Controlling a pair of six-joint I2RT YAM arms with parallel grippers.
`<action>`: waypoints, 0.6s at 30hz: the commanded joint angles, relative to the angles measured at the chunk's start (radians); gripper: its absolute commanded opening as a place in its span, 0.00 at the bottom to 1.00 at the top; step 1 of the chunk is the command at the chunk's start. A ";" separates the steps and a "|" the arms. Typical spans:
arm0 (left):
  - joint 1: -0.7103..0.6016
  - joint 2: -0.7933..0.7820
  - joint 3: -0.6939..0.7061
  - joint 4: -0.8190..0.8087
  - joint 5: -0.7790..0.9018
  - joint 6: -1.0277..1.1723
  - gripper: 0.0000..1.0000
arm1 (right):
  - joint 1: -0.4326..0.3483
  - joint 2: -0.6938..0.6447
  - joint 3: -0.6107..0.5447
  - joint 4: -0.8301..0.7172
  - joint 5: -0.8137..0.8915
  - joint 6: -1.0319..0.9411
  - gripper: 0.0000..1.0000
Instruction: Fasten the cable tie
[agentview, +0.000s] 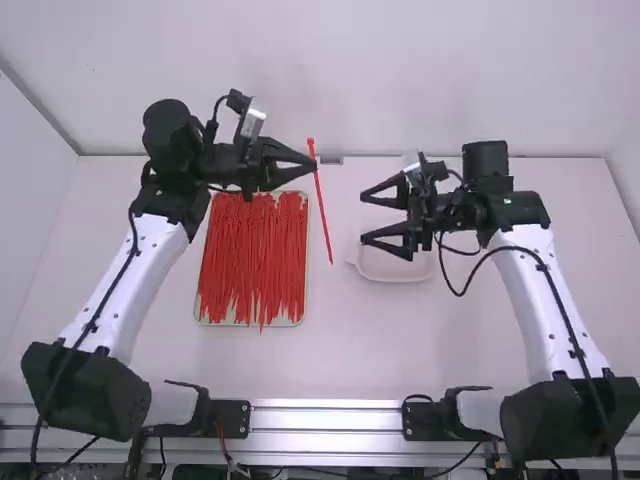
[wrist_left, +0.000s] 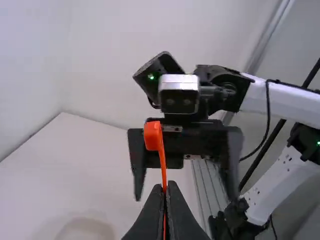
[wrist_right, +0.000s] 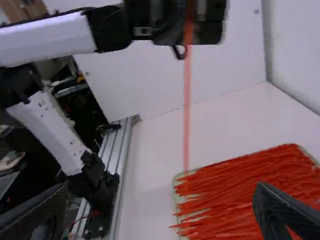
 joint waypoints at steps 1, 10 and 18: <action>-0.016 0.012 -0.003 0.034 0.003 -0.042 0.02 | 0.041 0.005 -0.014 0.005 -0.034 -0.077 0.97; -0.031 0.024 -0.003 0.229 0.008 -0.210 0.01 | 0.129 0.004 -0.053 0.085 -0.030 -0.073 0.98; -0.034 0.025 -0.003 0.303 0.004 -0.283 0.01 | 0.174 0.004 -0.052 0.113 -0.015 -0.065 0.98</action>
